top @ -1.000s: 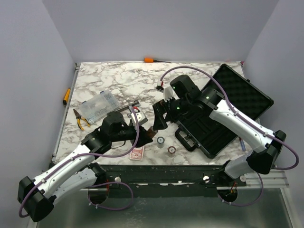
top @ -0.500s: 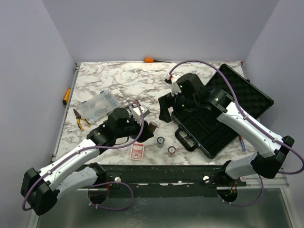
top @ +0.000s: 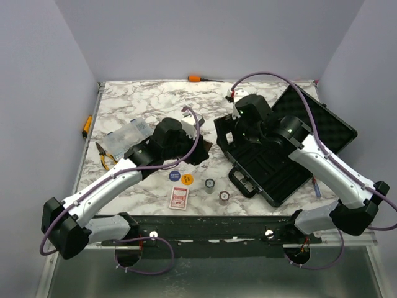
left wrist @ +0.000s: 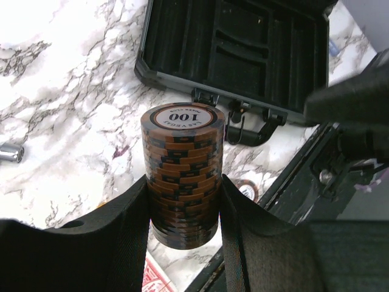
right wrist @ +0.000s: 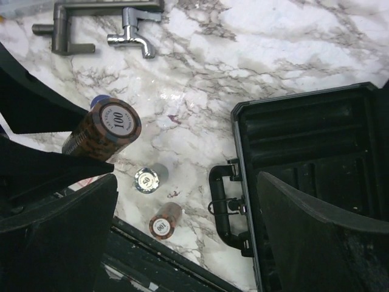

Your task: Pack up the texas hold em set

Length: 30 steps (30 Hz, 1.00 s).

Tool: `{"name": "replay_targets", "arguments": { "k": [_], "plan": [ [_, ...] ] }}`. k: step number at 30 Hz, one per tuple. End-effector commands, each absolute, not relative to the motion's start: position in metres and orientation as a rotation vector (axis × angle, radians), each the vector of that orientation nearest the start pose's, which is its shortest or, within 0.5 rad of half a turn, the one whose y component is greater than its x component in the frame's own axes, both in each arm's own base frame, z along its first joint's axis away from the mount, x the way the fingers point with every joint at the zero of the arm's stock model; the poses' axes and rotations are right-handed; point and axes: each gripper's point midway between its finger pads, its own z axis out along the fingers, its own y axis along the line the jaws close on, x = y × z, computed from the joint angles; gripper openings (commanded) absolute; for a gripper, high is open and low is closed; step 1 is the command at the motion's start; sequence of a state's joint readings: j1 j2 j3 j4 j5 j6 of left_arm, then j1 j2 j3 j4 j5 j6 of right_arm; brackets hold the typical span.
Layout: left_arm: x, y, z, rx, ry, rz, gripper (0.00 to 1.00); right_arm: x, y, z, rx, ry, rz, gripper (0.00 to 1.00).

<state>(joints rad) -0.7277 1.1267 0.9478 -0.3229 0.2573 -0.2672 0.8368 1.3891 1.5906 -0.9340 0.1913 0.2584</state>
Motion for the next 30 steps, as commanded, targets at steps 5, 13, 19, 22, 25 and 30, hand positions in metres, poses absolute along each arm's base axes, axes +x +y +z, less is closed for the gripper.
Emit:
{"name": "replay_targets", "arguments": {
  "k": [5, 13, 19, 22, 25, 30],
  "plan": [
    [0.249, -0.299, 0.266, 0.555, 2.121, -0.872, 0.00, 0.258, 0.212, 0.331, -0.435, 2.106, 0.247, 1.00],
    [0.289, -0.340, 0.259, 0.574, 2.151, -0.860, 0.00, 0.260, 0.190, 0.360, -0.297, 2.089, 0.180, 1.00],
    [0.324, -0.361, 0.250, 0.607, 2.167, -0.775, 0.00, 0.259, 0.176, 0.345, -0.131, 2.136, 0.136, 1.00],
    [0.334, -0.368, 0.246, 0.593, 2.187, -0.778, 0.00, 0.256, 0.172, 0.346, -0.060, 2.160, 0.135, 1.00],
    [0.340, -0.372, 0.239, 0.568, 2.208, -0.776, 0.00, 0.249, 0.166, 0.354, -0.014, 2.155, 0.159, 1.00],
    [0.356, -0.381, 0.237, 0.590, 2.196, -0.723, 0.00, 0.240, 0.162, 0.361, -0.042, 2.098, 0.242, 1.00]
  ]
}}
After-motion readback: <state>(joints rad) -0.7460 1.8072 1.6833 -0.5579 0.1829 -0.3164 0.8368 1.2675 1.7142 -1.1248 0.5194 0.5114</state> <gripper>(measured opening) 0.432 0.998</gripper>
